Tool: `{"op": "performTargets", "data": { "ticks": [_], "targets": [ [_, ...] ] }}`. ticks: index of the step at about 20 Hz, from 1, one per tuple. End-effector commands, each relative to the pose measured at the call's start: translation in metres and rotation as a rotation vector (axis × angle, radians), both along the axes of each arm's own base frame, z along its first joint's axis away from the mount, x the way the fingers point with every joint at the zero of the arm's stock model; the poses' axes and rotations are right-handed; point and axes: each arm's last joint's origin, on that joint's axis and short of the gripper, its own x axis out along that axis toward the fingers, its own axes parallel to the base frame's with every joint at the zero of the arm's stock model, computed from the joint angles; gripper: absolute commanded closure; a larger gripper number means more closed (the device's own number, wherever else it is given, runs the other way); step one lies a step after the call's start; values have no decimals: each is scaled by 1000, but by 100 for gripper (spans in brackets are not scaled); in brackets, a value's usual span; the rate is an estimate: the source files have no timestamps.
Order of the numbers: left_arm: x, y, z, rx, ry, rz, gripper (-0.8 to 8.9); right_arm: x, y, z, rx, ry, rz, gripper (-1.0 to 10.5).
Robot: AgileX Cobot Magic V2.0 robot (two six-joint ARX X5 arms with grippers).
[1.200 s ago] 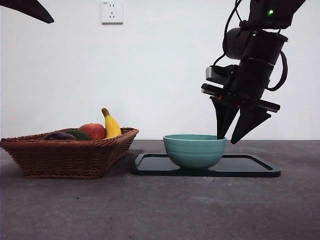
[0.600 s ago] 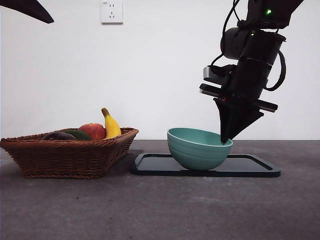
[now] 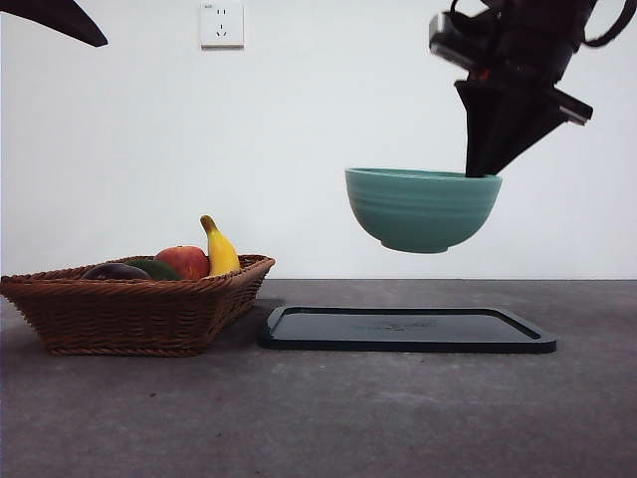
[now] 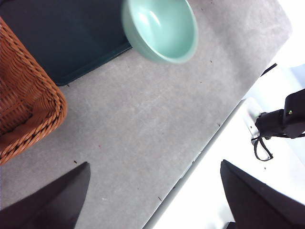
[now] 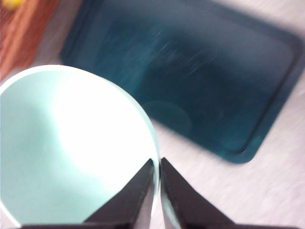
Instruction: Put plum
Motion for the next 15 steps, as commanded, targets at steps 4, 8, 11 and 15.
{"op": "performTargets", "data": {
  "ticks": [4, 8, 11, 15],
  "targets": [
    [1, -1, 4, -7, -20, -13, 377, -36, 22, -11, 10, -10, 124, 933],
    [1, -1, 4, -7, -20, -13, 377, -53, 34, -43, -1, 30, 158, 933],
    [1, -1, 4, -7, -20, -13, 377, -62, 42, -66, -44, 16, 158, 933],
    [1, -1, 4, -7, -20, -13, 377, -68, 46, -82, -58, 17, 165, 933]
  ]
}}
